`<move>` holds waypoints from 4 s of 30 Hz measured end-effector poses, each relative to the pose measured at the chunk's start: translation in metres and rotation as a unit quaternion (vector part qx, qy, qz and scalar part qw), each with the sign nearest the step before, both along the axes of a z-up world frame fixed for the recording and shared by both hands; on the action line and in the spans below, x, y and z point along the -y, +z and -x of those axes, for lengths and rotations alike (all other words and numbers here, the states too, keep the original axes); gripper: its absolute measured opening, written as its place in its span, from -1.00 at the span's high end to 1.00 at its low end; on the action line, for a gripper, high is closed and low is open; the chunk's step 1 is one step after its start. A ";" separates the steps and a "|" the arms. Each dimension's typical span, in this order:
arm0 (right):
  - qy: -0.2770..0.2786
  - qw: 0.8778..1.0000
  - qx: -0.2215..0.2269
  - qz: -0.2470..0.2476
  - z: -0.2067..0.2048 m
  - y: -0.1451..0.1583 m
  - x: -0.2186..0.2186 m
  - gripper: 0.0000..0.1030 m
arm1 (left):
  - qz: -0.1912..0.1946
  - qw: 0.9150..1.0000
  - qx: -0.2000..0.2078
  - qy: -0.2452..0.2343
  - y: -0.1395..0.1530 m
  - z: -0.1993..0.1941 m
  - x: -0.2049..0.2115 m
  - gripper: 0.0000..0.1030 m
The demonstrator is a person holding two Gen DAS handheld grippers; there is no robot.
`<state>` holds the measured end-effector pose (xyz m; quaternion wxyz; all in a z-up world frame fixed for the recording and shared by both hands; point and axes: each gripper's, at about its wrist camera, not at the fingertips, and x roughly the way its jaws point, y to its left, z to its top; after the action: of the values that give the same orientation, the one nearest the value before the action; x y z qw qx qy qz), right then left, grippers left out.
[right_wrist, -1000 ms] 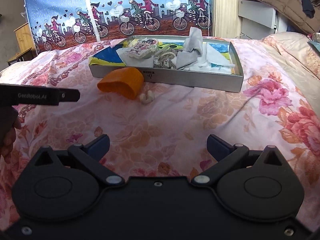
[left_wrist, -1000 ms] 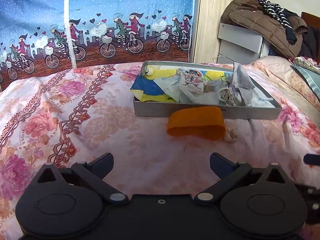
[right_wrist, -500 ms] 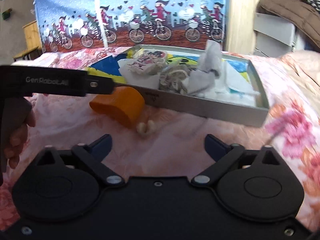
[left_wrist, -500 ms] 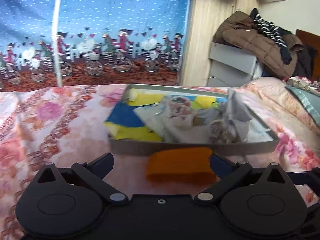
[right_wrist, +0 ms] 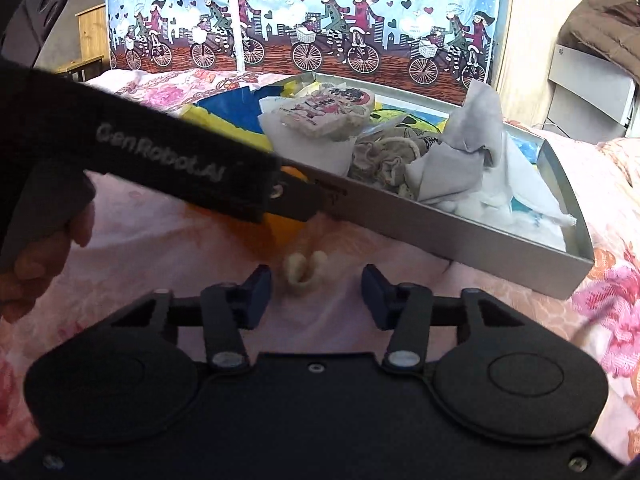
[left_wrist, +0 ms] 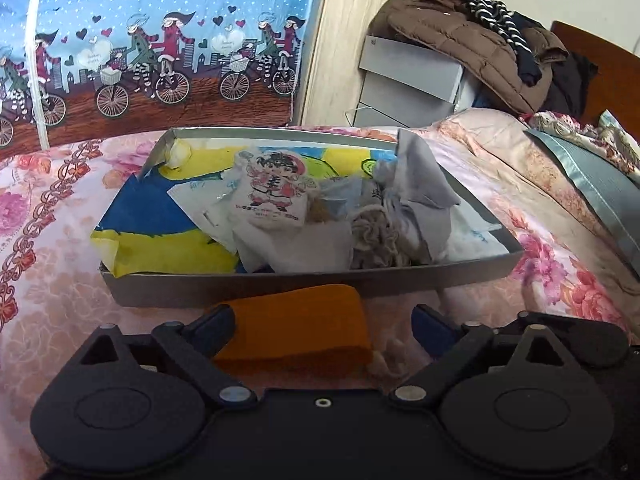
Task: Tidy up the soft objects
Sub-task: 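Grasp the small beige item with the right gripper while the left grasps the orange cloth, then carry the beige item and orange cloth over the grey tray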
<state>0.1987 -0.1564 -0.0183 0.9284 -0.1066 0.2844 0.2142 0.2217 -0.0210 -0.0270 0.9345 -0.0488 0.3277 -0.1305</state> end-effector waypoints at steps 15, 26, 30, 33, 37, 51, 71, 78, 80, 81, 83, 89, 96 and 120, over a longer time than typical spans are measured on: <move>-0.016 1.000 0.005 -0.008 0.005 0.002 0.012 0.68 | -0.021 0.999 -0.013 -0.042 -0.012 -0.004 -0.002 -0.17; -0.042 0.999 -0.005 -0.013 0.013 0.003 0.029 0.68 | -0.078 0.995 -0.017 -0.065 -0.015 -0.003 0.026 -0.11; -0.041 0.999 -0.003 -0.010 0.014 0.003 0.029 0.68 | -0.118 0.990 -0.014 -0.070 -0.018 -0.001 0.038 -0.10; -0.041 0.999 -0.003 -0.011 0.015 0.005 0.029 0.68 | -0.133 0.989 -0.013 -0.063 -0.019 -0.001 0.040 0.09; -0.043 0.999 0.003 -0.013 0.019 0.007 0.032 0.69 | -0.124 0.990 -0.001 -0.068 -0.012 0.003 0.035 0.51; -0.063 0.998 0.006 -0.029 0.033 0.028 0.045 0.70 | -0.103 0.992 0.039 -0.064 0.011 0.029 0.028 0.84; -0.089 0.994 0.054 -0.031 0.076 0.089 0.090 0.70 | -0.069 0.990 0.091 -0.077 0.082 0.073 0.057 0.84; -0.097 0.993 0.067 -0.031 0.078 0.097 0.093 0.70 | -0.056 0.989 0.108 -0.081 0.098 0.075 0.067 0.84; -0.099 0.992 0.069 -0.032 0.075 0.099 0.094 0.70 | -0.052 0.989 0.113 -0.081 0.103 0.073 0.069 0.84; -0.100 0.992 0.071 -0.033 0.071 0.100 0.093 0.70 | -0.050 0.989 0.115 -0.080 0.105 0.072 0.070 0.84; -0.100 0.992 0.074 -0.033 0.065 0.101 0.093 0.70 | -0.046 0.988 0.122 -0.078 0.109 0.067 0.071 0.84; -0.099 0.991 0.089 -0.023 0.047 0.106 0.091 0.70 | -0.037 0.987 0.145 -0.064 0.120 0.044 0.072 0.84; -0.099 0.990 0.096 -0.037 0.003 0.100 0.077 0.70 | -0.025 0.986 0.160 -0.041 0.118 0.006 0.058 0.84; -0.119 0.992 0.024 -0.042 -0.065 0.022 0.053 0.69 | 0.027 0.999 0.034 -0.024 0.026 -0.081 0.031 0.81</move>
<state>0.2638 -0.2091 0.0042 0.9574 -0.0375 0.2636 0.1113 0.3027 -0.0523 -0.0012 0.9401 -0.0613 0.2932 -0.1626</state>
